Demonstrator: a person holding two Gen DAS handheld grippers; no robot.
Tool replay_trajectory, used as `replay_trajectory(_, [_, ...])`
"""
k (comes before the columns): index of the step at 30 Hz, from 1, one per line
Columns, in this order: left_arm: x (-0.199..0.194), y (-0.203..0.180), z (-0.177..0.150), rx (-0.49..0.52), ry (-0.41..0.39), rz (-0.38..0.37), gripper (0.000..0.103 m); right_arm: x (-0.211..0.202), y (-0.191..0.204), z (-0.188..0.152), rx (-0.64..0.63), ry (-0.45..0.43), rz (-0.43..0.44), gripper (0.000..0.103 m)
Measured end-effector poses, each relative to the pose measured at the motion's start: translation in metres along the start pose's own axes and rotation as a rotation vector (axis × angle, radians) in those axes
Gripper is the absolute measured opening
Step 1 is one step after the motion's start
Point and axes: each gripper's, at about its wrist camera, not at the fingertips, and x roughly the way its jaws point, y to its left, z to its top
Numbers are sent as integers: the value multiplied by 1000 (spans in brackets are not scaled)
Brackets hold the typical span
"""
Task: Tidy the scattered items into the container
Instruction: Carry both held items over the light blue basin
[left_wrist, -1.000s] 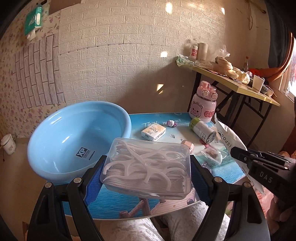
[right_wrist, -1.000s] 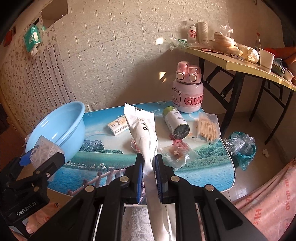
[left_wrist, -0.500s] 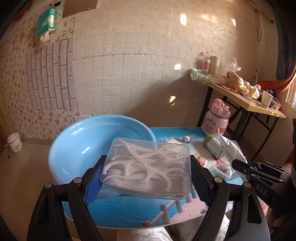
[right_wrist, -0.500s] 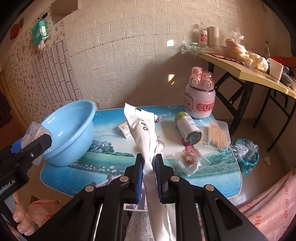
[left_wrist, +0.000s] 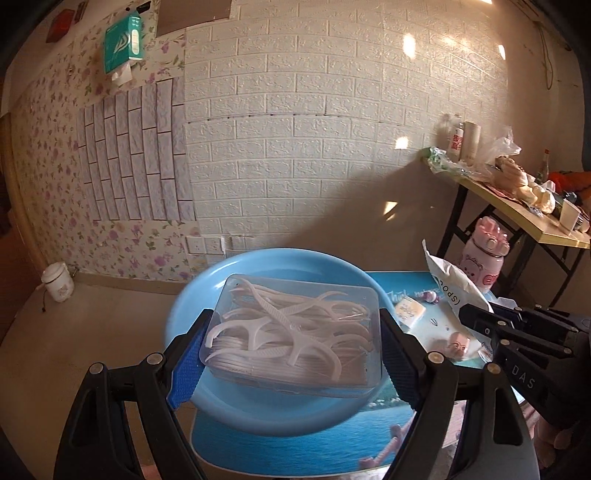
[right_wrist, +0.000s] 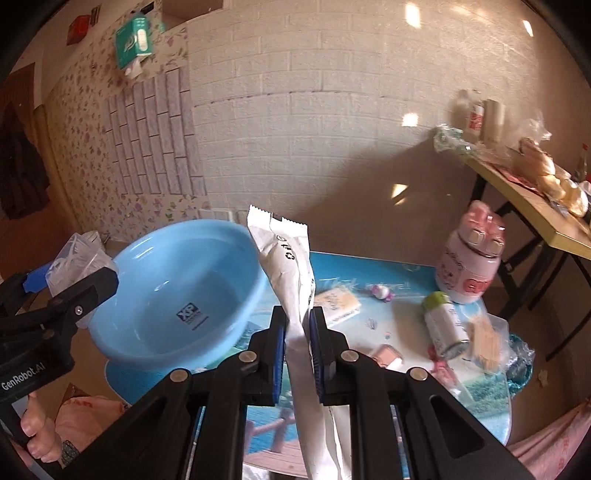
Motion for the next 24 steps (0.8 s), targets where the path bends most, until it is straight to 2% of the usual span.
replay_trajectory(12, [40,36,12,-22,47,39,83,34,39,34,-46,3,50,13])
replay_trajectory(24, [80,51,11,-6,115,74,83,77,64,35,-77,68,75,13])
